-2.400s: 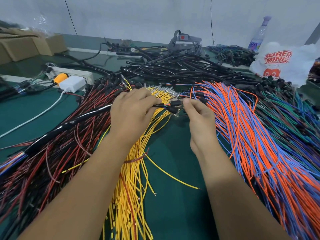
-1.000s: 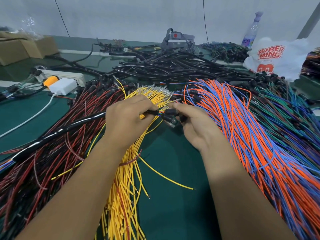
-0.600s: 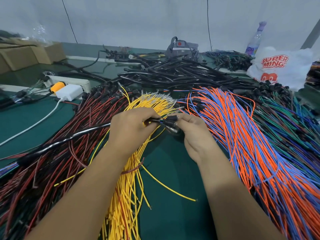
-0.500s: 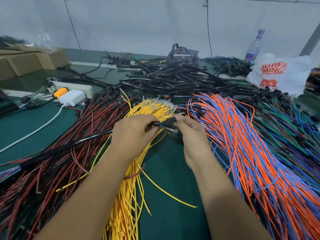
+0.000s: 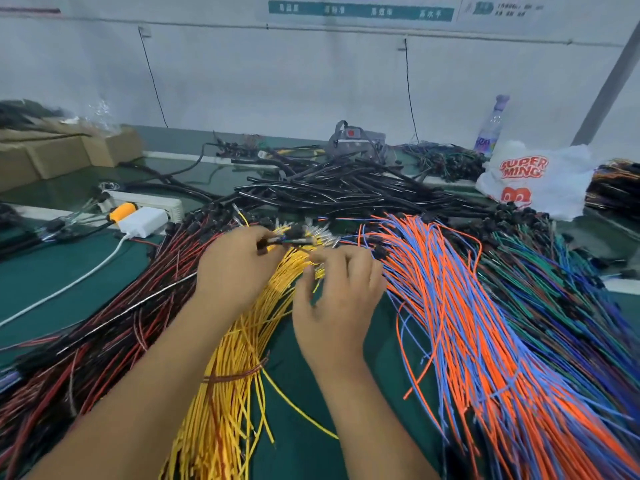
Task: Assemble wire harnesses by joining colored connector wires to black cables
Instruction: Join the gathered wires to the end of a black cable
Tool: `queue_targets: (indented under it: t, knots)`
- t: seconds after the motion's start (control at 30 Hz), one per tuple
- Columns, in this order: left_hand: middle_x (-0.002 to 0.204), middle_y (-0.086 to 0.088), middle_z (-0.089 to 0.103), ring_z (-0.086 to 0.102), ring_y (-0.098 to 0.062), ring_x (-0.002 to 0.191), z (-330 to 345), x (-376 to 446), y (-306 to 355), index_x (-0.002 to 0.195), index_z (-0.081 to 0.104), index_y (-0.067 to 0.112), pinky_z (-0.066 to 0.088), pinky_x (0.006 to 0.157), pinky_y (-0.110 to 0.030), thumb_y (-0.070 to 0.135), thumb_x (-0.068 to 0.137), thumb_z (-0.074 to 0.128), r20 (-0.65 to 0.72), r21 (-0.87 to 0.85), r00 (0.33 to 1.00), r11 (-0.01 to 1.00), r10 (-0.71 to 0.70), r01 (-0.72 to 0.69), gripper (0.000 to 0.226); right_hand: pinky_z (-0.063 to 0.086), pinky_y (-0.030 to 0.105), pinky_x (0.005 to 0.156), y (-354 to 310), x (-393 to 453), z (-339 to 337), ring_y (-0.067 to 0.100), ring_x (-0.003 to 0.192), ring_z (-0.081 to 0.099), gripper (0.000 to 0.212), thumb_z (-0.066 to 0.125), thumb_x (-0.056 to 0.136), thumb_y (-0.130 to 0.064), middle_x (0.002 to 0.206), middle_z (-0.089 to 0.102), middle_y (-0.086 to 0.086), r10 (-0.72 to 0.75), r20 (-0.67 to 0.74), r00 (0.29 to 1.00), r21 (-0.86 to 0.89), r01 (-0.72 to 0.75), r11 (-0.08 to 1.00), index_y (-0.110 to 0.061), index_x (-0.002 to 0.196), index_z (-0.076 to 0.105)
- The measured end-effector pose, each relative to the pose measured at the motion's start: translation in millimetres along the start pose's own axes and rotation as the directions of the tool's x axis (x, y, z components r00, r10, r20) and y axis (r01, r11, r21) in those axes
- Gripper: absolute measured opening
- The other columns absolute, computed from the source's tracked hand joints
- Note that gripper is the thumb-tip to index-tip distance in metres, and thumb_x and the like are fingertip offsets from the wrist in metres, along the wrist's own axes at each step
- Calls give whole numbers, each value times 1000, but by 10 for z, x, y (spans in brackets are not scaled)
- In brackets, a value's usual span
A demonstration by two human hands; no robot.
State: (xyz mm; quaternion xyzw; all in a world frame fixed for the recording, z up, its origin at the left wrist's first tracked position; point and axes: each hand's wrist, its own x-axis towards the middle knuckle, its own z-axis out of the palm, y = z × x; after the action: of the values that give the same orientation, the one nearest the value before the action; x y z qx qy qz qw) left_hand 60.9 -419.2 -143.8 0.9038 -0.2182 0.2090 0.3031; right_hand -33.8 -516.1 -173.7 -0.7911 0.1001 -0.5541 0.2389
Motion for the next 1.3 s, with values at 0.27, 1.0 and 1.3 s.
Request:
queue_targets:
  t: [0.27, 1.0, 1.3]
  knots:
    - [123, 9, 33, 42, 4, 89, -74, -81, 332, 150, 21, 29, 35, 75, -12, 14, 93, 55, 236, -231, 919, 937, 317, -263, 68, 36, 19, 53, -101, 12, 99, 6, 59, 45, 33, 44, 62, -14, 69, 55, -4, 484, 610, 628, 627, -756, 191, -12, 90, 61]
    - [56, 12, 50, 43, -8, 50, -1271, 29, -520, 98, 64, 17, 33, 53, -25, 24, 97, 54, 325, -361, 943, 912, -72, 194, 12, 41, 8, 78, -913, -84, 321, -9, 97, 56, 23, 54, 98, -23, 113, 62, -13, 91, 827, 554, 403, -699, 591, -28, 119, 61]
    - [82, 0, 66, 62, -11, 73, -2411, 299, -1264, 109, 68, 26, 48, 68, -21, 28, 93, 58, -12, 104, 996, 991, -85, 86, 18, 38, 2, 74, -1442, -182, 489, -15, 99, 55, 18, 50, 98, -36, 111, 62, -21, -163, 884, 437, 395, -513, 762, -35, 105, 67]
